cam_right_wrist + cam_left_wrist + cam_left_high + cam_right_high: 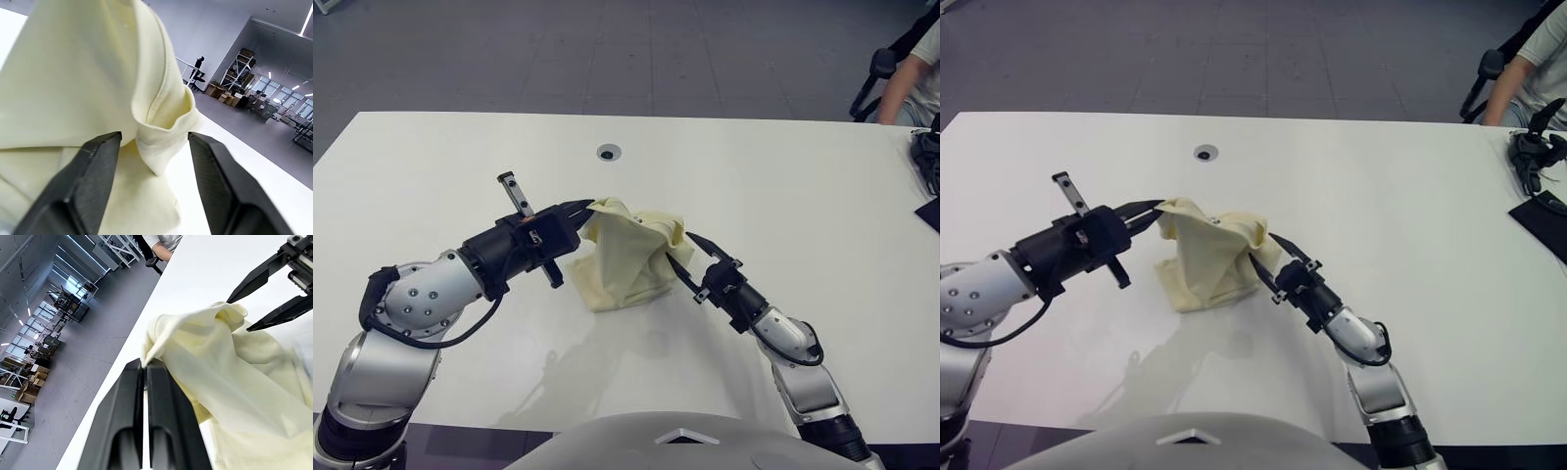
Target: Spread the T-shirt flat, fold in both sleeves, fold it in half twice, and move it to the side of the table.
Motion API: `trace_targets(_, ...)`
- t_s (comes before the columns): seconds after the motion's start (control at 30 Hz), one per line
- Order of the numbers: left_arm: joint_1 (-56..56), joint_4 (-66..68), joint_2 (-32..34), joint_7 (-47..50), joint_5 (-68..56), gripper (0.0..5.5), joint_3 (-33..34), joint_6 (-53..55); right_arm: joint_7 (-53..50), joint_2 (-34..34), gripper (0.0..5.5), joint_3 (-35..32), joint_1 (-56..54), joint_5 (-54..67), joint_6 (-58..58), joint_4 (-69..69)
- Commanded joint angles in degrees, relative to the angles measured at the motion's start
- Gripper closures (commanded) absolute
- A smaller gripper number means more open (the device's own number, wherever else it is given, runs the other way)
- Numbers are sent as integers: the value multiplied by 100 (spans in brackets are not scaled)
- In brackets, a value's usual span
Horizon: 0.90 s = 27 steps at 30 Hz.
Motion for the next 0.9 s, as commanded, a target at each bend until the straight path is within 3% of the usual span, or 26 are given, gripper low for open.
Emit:
trace_targets(0.03,-86,30,97,-44,1,550,-29,-65,-122,115,275,-48,-21,50,169,-22)
trace_targets(0.57,92,103,123,-19,127,550,-118,-222,-47,40,542,-9,16,10,123,-132)
trace_targets(0.7,146,88,132,-32,154,550,-85,-224,6,-84,549,-201,-73,116,178,-337)
trace_targets(0.9,254,105,250,53,317,550,261,-161,354,-485,549,-704,-1109,494,339,-270)
